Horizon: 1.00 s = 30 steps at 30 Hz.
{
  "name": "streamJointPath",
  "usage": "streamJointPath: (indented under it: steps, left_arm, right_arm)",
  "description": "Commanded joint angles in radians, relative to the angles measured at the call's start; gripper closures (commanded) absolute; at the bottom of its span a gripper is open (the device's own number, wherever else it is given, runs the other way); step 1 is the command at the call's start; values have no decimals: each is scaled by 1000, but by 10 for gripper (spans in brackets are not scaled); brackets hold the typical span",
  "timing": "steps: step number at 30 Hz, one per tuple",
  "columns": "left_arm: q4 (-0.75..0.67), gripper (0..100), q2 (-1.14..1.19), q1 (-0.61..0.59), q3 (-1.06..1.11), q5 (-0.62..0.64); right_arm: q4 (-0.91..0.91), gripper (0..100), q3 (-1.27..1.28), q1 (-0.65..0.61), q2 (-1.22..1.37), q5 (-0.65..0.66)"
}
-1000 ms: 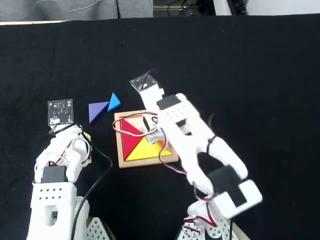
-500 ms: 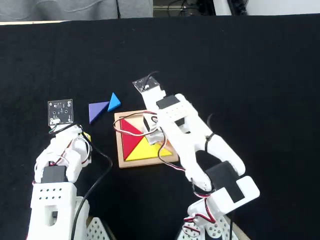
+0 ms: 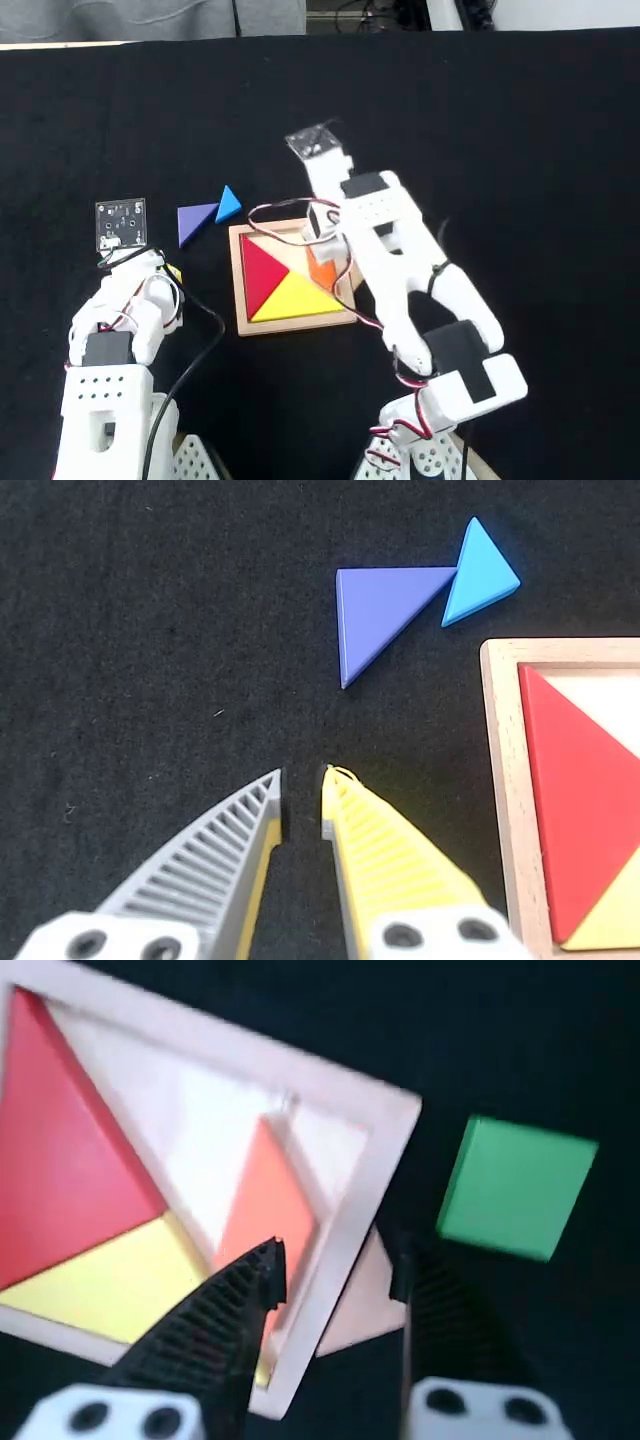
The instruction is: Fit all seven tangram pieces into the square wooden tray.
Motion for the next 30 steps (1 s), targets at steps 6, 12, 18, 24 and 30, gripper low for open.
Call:
streamJointPath:
  steps: [6, 12, 18, 24, 30]
  left_arm:
    - [2, 920, -11, -8, -10, -11]
    - [2, 920, -11, -8, -10, -11]
    - [2, 920, -11, -8, -10, -11]
    - [2, 920, -11, -8, -10, -11]
    - [2, 920, -11, -8, -12, -11]
  right_arm:
    - [-37, 917, -213, -81, 101, 17]
    - [95, 805, -375, -83, 298, 21]
    - [137, 805, -403, -84, 325, 20]
    - [135, 882, -377, -112, 325, 20]
    - [121, 879, -375, -147, 334, 21]
